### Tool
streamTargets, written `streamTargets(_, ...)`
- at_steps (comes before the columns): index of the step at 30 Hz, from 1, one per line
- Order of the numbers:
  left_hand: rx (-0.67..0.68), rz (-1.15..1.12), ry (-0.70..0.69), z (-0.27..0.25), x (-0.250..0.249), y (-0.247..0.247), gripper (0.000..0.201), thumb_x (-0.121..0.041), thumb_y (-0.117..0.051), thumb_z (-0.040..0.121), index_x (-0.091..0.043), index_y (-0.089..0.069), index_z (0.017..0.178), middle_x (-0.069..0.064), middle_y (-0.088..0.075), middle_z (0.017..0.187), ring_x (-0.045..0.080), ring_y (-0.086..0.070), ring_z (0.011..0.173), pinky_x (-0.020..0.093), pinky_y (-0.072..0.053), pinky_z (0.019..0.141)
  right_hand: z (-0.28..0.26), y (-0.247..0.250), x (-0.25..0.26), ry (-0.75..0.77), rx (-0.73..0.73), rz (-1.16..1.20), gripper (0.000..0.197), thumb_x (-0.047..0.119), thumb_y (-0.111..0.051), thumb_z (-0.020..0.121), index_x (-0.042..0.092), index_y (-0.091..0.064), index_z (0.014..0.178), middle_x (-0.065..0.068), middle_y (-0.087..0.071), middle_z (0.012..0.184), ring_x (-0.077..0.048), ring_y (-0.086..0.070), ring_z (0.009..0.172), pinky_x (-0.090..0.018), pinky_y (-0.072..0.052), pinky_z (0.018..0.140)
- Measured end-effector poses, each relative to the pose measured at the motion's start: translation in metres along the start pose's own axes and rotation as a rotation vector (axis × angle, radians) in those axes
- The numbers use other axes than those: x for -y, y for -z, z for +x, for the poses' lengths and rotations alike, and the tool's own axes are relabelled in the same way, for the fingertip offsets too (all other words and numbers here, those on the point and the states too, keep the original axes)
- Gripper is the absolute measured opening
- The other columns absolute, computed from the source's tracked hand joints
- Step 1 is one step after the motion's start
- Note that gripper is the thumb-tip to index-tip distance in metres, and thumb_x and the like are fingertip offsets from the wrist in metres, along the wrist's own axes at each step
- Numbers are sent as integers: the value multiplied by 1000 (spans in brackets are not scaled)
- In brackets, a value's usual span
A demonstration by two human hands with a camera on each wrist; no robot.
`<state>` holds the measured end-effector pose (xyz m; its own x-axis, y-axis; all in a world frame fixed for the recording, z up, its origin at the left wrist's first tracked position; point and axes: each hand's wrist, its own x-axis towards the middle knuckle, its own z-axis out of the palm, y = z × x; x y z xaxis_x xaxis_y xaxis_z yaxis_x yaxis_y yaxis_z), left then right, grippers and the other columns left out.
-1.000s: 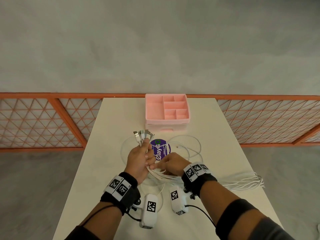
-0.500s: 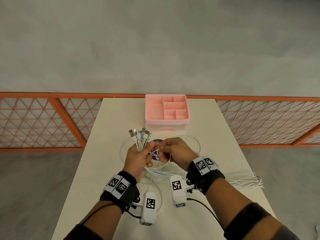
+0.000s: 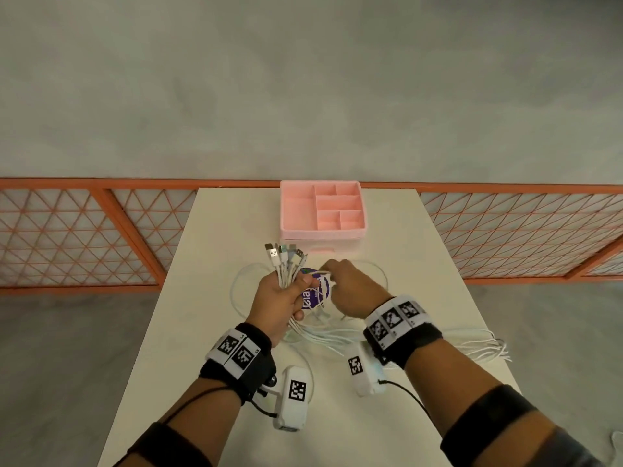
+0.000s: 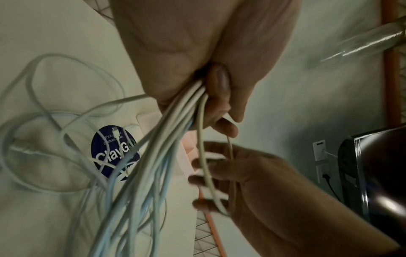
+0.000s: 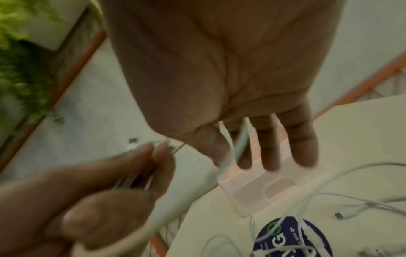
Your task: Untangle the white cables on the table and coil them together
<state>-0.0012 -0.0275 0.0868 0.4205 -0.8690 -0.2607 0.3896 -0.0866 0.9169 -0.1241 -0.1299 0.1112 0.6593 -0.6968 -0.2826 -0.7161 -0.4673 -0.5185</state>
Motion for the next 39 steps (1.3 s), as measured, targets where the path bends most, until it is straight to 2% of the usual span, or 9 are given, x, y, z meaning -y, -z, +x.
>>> streamTargets(5,-50,19,49,3,8,1,5,-7,-62,96,-5,-65,91,10,-54,71,9,-32,42,23,-33,41,-6,-9,16,165,32,32,9,25,-51,96,20,-57,94,-4,-64,90,-24,-61,84,-34,-48,72)
streamTargets(8,-66,-53,109,2,11,9,6,-10,-65,94,-8,-65,89,10,-61,75,9,-30,43,23,-32,41,-8,8,12,127,29,108,27,37,-67,88,14,-62,76,0,-63,66,-12,-56,60,-26,-39,56)
streamTargets(11,-102,-115,144,-1,14,20,3,-12,-69,91,-12,-66,92,7,-67,77,11,-34,48,23,-36,43,-4,33,4,50,-252,528,26,26,-73,86,7,-65,71,9,-52,46,-5,-42,40,-20,-36,46)
streamTargets(15,-101,-148,113,1,10,17,4,-8,-67,92,-6,-65,93,9,-65,77,13,-36,49,22,-41,45,-1,53,-8,-144,-631,1071,21,4,-56,92,5,-58,71,0,-54,57,-18,-37,40,-26,-39,46)
streamTargets(19,-55,-41,42,4,4,11,5,-7,-68,91,-10,-66,96,15,-67,81,10,-32,43,23,-37,43,5,42,-21,-195,-470,450,31,2,-45,92,9,-64,115,-10,-63,96,-26,-60,80,-36,-52,74)
streamTargets(22,-22,58,10,4,5,5,19,-4,-67,92,-14,-71,76,14,-70,77,12,-31,43,23,-36,44,-4,29,-12,46,-289,-108,46,15,-54,91,18,-53,137,-5,-53,136,-27,-48,122,-46,-44,101)
streamTargets(28,-25,80,10,3,6,3,4,-7,-67,92,-3,-68,92,12,-72,79,10,-33,42,23,-35,44,-14,31,1,193,15,124,20,20,-57,97,9,-72,90,19,-60,56,2,-53,54,-11,-34,52)
streamTargets(33,-49,71,43,4,14,13,20,-10,-70,90,-7,-64,109,15,-73,87,9,-34,42,22,-35,44,-12,59,-16,50,-409,622,25,11,-56,96,14,-71,76,18,-65,63,-9,-44,47,-24,-41,58)
streamTargets(39,-38,75,63,1,16,10,8,-9,-70,90,-15,-66,94,17,-75,94,9,-31,41,23,-33,45,-13,96,-48,-180,-791,946,24,9,-48,96,11,-68,81,9,-52,55,-13,-40,48,-25,-43,51)
